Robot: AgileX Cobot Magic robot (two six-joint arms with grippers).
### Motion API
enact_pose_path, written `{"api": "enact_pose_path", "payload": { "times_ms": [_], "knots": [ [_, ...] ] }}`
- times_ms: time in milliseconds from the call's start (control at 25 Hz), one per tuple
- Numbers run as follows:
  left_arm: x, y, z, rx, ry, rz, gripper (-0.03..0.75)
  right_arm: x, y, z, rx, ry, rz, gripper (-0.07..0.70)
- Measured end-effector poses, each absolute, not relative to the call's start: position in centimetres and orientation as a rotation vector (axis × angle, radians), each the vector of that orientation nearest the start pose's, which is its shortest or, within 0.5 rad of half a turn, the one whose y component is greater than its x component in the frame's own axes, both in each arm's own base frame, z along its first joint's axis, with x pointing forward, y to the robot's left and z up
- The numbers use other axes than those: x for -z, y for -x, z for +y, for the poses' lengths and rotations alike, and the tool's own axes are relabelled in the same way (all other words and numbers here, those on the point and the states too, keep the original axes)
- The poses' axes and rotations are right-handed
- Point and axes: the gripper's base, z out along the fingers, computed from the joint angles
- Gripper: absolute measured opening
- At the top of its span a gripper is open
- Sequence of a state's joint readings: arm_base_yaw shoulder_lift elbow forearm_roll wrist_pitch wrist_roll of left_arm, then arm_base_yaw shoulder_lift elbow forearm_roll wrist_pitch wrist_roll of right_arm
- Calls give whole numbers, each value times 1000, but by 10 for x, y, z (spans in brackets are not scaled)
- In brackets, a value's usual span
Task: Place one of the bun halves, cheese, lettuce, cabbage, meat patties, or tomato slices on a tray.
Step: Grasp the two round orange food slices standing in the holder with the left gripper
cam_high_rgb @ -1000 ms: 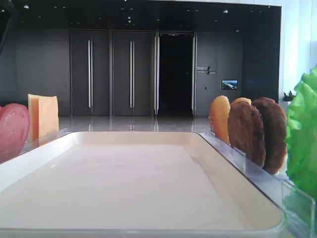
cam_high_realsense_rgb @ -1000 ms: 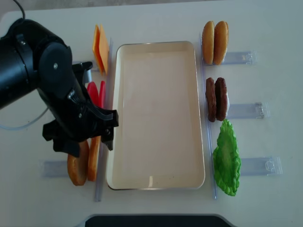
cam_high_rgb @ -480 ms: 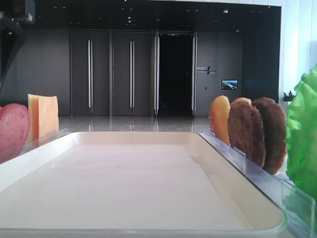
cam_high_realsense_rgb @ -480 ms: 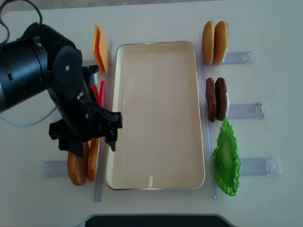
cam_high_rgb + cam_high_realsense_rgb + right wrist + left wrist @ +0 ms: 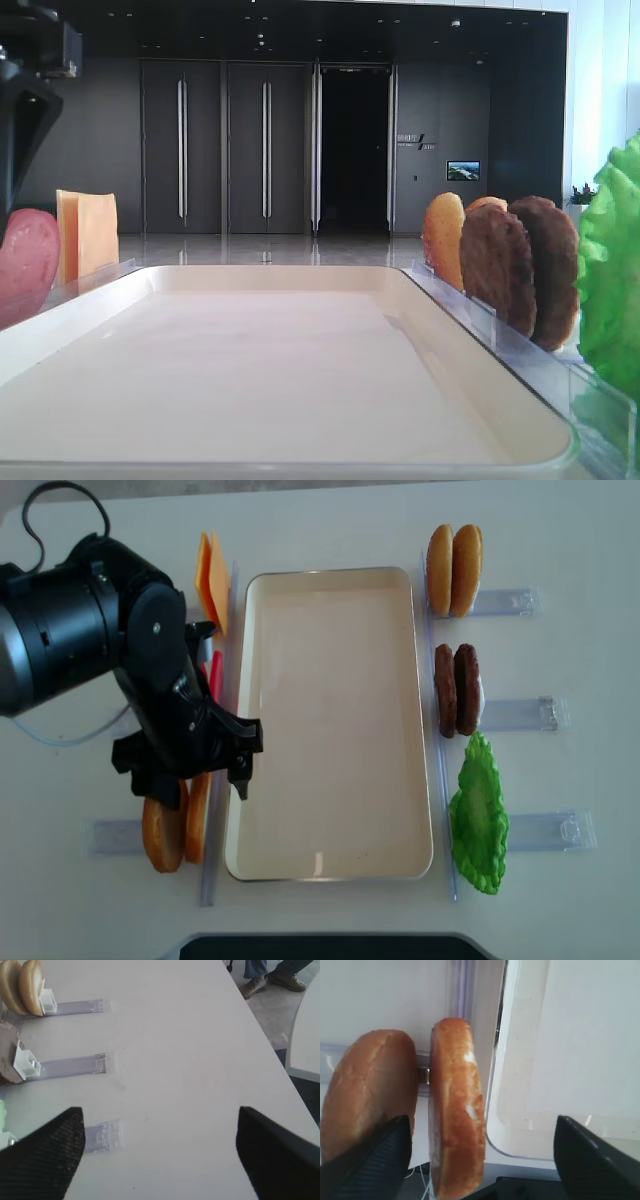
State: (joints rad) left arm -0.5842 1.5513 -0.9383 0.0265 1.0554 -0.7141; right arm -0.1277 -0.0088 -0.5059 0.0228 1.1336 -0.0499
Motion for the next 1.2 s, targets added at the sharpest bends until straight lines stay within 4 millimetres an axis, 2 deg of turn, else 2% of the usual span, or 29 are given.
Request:
{"api": "enact_pose_path", "payload": {
  "times_ms": [520, 920, 1000, 1200],
  "knots": [
    [-205, -218, -143, -36, 121, 3155, 675, -273, 10, 3, 79, -80, 2102, 584],
    [-206, -216, -141, -65, 92, 3180, 437, -273, 10, 3, 79, -80, 2102, 584],
    [-206, -216, -141, -66, 92, 3179, 372, -273, 10, 3, 79, -80, 2102, 584],
    [-206, -215, -139, -103, 79, 3186, 148, -273, 10, 3, 79, -80, 2102, 584]
  ]
}}
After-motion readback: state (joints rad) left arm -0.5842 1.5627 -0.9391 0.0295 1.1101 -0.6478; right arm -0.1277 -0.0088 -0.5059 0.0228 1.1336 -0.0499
